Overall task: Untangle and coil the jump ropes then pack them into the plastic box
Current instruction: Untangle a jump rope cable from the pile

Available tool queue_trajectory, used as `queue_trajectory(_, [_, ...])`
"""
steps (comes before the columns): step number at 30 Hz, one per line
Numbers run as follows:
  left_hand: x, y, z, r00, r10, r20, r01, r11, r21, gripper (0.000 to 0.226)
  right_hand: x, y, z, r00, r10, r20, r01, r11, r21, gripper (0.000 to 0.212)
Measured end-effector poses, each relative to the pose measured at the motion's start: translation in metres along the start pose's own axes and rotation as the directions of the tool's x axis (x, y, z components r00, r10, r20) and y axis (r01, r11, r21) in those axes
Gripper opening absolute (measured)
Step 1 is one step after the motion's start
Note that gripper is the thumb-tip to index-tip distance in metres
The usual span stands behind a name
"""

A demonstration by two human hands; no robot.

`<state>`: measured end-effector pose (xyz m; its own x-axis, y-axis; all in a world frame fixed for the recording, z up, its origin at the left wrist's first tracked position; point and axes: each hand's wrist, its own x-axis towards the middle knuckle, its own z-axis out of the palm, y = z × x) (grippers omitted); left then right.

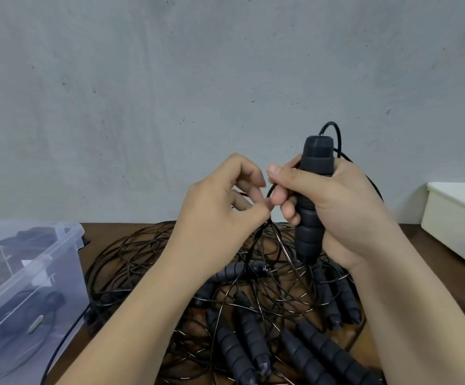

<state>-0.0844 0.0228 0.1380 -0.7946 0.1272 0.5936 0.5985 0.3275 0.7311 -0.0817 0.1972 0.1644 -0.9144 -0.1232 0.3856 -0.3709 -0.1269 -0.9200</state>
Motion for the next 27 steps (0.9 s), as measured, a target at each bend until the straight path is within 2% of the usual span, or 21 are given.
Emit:
queue_trajectory(3, [0.0,-0.003,0.001,0.995,-0.082,0.051,0.088,0.989,-0.116,0.016,-0.001,0.0,0.001,1.0,-0.01,0.025,0.011,1.0,-0.024,0.019])
queue_trajectory(5, [0.003,-0.004,-0.003,0.987,-0.109,0.115,0.122,0.986,-0.114,0.015,-0.001,0.001,0.001,1.0,-0.019,-0.007,0.019,1.0,-0.024,0.019])
queue_trajectory(8, [0.005,-0.003,-0.014,0.96,-0.15,0.238,0.165,0.986,-0.04,0.015,-0.001,0.002,0.0,0.999,-0.027,-0.045,0.026,0.999,-0.037,0.017])
queue_trajectory(11, [0.006,-0.002,-0.023,0.921,-0.222,0.32,0.189,0.973,0.132,0.018,-0.001,0.001,0.0,0.995,-0.04,-0.093,0.036,0.998,-0.044,0.017])
queue_trajectory(16, [0.01,-0.011,-0.033,0.943,-0.194,0.269,0.087,0.927,0.364,0.013,0.001,0.001,-0.004,0.979,-0.066,-0.193,0.067,0.998,-0.002,0.015])
queue_trajectory(19, [0.011,-0.012,-0.036,0.946,-0.185,0.266,0.024,0.86,0.51,0.013,0.002,0.0,-0.006,0.965,-0.084,-0.247,0.097,0.994,0.042,0.015])
queue_trajectory(21, [0.011,-0.01,-0.038,0.958,-0.13,0.257,-0.032,0.839,0.544,0.014,0.002,-0.001,-0.007,0.958,-0.089,-0.274,0.115,0.99,0.079,0.015])
queue_trajectory(24, [0.011,-0.008,-0.039,0.977,-0.038,0.209,-0.079,0.848,0.524,0.015,0.004,0.0,-0.005,0.975,-0.05,-0.219,0.075,0.992,0.105,0.02])
queue_trajectory(27, [0.009,-0.006,-0.035,0.981,-0.015,0.191,-0.09,0.844,0.529,0.015,0.006,0.011,0.005,0.997,0.058,-0.05,-0.062,0.995,-0.08,0.032])
